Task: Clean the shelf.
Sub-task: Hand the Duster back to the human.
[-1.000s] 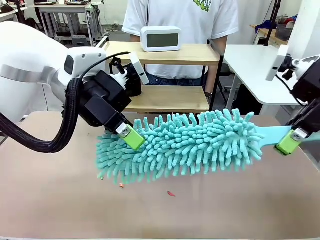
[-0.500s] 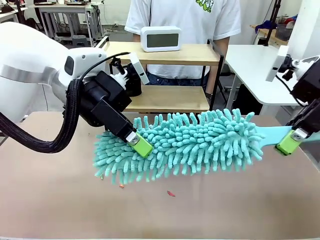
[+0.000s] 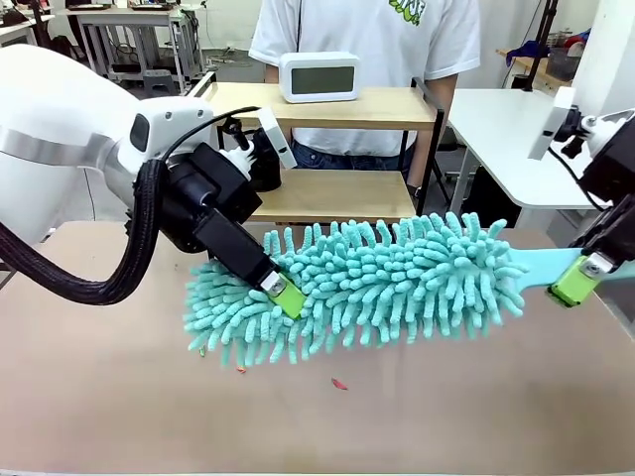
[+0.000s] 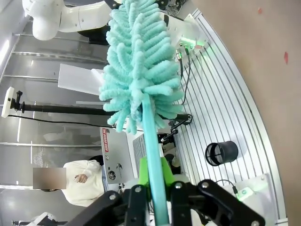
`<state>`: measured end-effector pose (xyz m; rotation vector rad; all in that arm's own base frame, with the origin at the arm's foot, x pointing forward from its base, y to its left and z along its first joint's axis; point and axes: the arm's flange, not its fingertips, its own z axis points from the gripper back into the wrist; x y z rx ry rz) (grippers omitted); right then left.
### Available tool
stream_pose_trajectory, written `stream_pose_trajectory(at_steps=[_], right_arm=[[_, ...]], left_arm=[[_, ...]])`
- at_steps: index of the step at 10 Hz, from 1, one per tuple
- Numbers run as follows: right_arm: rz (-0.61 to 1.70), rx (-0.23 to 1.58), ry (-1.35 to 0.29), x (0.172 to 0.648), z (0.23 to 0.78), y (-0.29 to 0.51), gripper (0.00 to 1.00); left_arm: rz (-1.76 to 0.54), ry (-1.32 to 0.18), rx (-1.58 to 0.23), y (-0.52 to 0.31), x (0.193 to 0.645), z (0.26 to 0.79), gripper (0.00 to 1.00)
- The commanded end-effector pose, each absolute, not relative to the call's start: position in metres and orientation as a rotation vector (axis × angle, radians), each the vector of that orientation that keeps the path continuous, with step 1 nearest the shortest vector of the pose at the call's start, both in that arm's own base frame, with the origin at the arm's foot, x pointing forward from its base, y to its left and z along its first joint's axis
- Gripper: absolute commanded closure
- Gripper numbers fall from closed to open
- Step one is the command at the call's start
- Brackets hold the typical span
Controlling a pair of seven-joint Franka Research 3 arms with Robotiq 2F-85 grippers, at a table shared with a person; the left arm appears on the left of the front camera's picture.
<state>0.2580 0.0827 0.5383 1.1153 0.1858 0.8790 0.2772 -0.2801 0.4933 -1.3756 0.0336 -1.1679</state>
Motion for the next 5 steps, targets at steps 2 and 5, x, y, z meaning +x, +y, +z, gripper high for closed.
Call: stream_pose_trajectory(at_steps=[2, 5], right_arm=[[0.845, 1.140, 0.130, 0.2590, 0.5434, 0.0804, 0.58], [0.812, 1.148, 0.102, 0.2579, 0.5436, 0.0770, 0.00]], left_arm=[[-1.216, 0.038, -1.354, -0.2825, 0.2716, 0.4923, 1.00], [-1.222, 0.041, -1.324, -0.2808, 0.2704, 0.4913, 1.00]])
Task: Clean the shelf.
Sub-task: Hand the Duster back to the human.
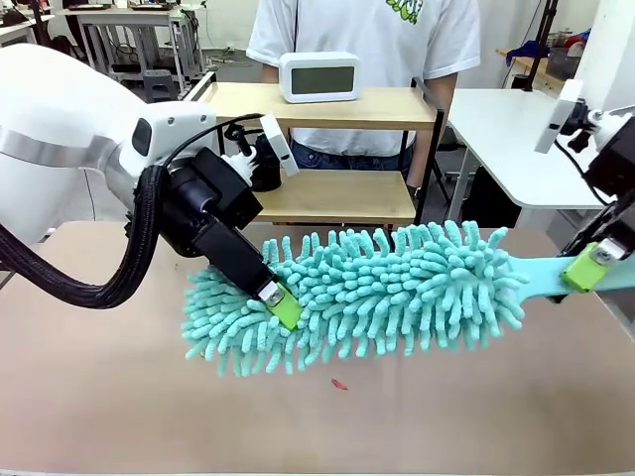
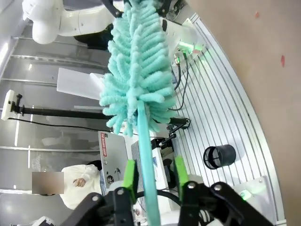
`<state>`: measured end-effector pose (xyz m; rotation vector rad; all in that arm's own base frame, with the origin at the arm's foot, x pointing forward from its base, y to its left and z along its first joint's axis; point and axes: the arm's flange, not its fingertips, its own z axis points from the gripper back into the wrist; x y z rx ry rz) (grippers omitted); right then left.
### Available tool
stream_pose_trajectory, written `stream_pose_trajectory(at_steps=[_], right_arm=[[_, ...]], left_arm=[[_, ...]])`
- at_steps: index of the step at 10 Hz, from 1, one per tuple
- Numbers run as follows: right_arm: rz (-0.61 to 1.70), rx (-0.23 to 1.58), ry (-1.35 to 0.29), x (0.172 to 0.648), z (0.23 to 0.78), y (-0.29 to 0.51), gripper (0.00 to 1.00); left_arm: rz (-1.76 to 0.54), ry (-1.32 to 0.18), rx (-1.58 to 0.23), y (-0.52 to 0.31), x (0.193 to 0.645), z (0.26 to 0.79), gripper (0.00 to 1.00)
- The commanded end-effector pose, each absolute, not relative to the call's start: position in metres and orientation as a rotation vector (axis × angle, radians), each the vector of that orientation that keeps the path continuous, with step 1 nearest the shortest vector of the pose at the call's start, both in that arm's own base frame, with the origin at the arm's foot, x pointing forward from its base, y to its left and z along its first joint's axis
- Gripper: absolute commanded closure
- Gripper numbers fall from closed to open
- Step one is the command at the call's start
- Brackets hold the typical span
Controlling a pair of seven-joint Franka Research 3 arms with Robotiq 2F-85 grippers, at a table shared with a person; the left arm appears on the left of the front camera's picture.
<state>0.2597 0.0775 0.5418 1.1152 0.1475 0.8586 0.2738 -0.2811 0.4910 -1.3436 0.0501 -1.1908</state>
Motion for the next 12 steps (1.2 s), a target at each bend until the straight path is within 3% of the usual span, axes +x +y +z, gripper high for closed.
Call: stream_pose_trajectory(at_steps=[1, 2, 4, 6, 9, 10, 12], right_arm=[[0.761, 1.184, 0.050, 0.259, 0.544, 0.072, 0.00], [0.657, 1.242, -0.050, 0.261, 0.544, 0.064, 0.05], [0.439, 1.363, -0.206, 0.267, 0.532, 0.042, 0.00], [0.033, 1.375, -0.405, 0.283, 0.488, -0.002, 0.00], [-0.342, 1.302, -0.339, 0.277, 0.398, -0.029, 0.00], [-0.069, 1.306, -0.361, 0.324, 0.482, -0.066, 0.00], [-0.069, 1.306, -0.361, 0.324, 0.482, -0.066, 0.00]], left_arm=[[-1.231, 0.052, -1.303, -0.279, 0.270, 0.490, 1.00], [-1.242, 0.054, -1.298, -0.277, 0.268, 0.488, 1.00], [-1.230, 0.052, -1.301, -0.270, 0.268, 0.485, 1.00], [-1.199, 0.025, -1.309, -0.254, 0.269, 0.484, 1.00], [-1.119, -0.077, -1.351, -0.212, 0.276, 0.491, 1.00], [-1.090, -0.141, -1.359, -0.193, 0.275, 0.496, 1.00], [-0.983, -0.327, -1.383, -0.148, 0.271, 0.509, 1.00]])
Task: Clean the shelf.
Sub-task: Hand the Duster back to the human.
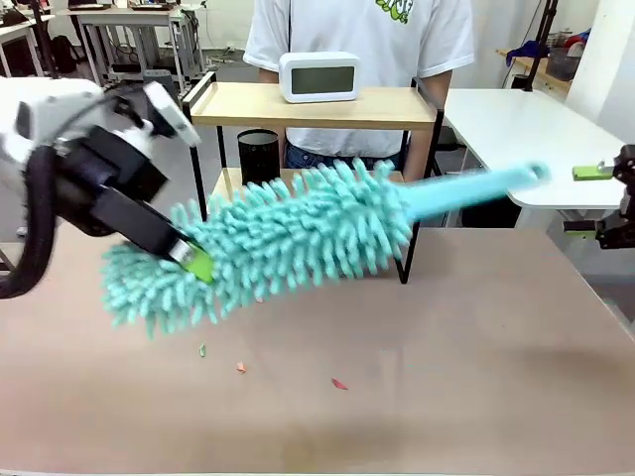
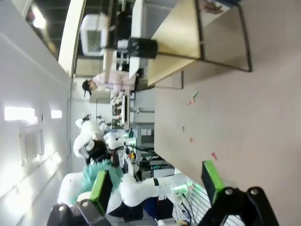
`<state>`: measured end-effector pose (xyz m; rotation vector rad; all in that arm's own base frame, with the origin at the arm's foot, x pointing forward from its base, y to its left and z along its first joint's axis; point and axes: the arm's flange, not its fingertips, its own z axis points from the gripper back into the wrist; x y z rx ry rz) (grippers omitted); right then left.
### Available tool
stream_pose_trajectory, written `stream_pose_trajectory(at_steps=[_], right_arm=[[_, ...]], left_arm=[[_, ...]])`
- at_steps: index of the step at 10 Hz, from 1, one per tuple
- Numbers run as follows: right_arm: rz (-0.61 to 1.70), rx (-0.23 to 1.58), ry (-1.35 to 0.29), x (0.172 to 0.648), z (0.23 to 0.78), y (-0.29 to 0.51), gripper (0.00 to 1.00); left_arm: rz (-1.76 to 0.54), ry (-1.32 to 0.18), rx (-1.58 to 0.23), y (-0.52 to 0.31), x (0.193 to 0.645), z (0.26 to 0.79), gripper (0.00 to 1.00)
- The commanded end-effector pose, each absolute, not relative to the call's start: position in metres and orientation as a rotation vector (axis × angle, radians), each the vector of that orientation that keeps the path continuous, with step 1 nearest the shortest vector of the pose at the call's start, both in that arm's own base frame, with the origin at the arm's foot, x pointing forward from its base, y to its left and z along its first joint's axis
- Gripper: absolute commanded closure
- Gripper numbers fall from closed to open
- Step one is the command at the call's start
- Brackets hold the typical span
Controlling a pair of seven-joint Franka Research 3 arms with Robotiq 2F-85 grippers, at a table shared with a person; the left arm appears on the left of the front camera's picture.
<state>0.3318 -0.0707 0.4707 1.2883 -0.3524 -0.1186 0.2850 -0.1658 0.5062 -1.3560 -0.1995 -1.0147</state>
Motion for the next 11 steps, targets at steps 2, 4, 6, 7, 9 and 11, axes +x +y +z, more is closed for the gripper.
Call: stream_pose_trajectory(at_steps=[2, 4, 6, 7, 9, 11], right_arm=[[-0.069, 1.306, -0.361, 0.324, 0.482, -0.066, 0.00], [-0.069, 1.306, -0.361, 0.324, 0.482, -0.066, 0.00], [-0.069, 1.306, -0.361, 0.324, 0.482, -0.066, 0.00], [-0.069, 1.306, -0.361, 0.324, 0.482, -0.066, 0.00], [-0.069, 1.306, -0.361, 0.324, 0.482, -0.066, 0.00], [-0.069, 1.306, -0.361, 0.324, 0.482, -0.066, 0.00]], left_arm=[[-0.682, -0.742, -1.376, -0.060, 0.249, 0.537, 1.00], [-0.260, -1.036, -1.376, 0.012, 0.235, 0.542, 1.00], [0.228, -0.922, -1.231, 0.066, 0.258, 0.512, 1.00], [0.322, -0.810, -1.237, 0.085, 0.274, 0.495, 1.00], [0.520, -0.649, -1.175, 0.104, 0.307, 0.458, 1.00], [0.456, -0.429, -1.179, 0.092, 0.335, 0.434, 1.00]])
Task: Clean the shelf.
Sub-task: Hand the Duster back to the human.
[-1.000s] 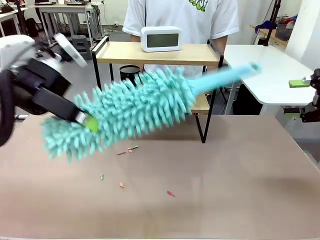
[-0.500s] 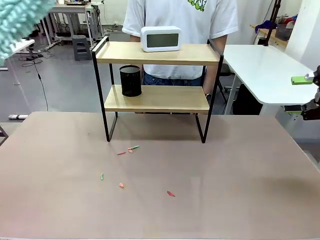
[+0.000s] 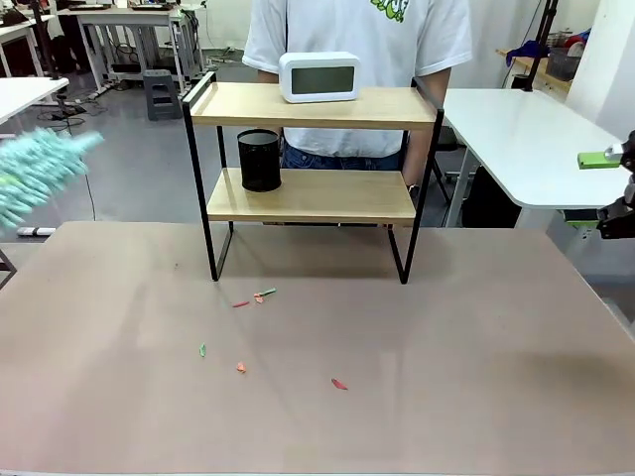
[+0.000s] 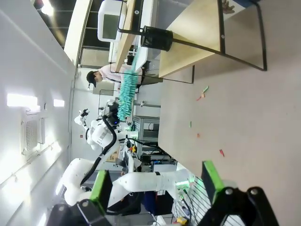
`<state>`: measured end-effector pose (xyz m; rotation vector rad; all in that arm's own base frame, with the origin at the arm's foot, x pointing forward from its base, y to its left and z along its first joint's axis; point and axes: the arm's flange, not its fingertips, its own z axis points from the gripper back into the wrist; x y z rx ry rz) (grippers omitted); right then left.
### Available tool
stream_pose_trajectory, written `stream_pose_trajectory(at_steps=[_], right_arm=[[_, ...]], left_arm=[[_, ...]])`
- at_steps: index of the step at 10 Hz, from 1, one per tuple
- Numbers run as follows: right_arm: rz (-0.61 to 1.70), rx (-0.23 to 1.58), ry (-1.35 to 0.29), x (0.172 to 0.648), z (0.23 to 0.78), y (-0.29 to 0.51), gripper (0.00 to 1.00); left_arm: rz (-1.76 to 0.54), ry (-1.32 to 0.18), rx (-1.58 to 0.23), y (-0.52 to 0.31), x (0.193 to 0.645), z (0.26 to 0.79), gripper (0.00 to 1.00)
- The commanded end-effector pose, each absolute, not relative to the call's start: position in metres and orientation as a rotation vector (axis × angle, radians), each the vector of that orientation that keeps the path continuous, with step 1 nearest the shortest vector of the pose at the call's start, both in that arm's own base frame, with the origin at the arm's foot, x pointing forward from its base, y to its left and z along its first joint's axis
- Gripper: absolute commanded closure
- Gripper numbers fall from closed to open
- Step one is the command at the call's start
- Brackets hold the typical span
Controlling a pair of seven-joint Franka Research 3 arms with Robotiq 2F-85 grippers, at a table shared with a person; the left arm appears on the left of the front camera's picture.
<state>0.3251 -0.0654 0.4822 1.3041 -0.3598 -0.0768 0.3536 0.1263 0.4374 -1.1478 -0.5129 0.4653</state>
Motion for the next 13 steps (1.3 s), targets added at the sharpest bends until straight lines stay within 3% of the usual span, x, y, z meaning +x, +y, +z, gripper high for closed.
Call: stream_pose_trajectory(at_steps=[1, 13], right_arm=[[-0.069, 1.306, -0.361, 0.3236, 0.4819, -0.0659, 0.00], [-0.069, 1.306, -0.361, 0.3236, 0.4819, -0.0659, 0.00]], left_arm=[[0.433, -0.631, -1.133, 0.1464, 0.3378, 0.4600, 1.00], [0.433, -0.631, -1.133, 0.1464, 0.3378, 0.4600, 1.00]])
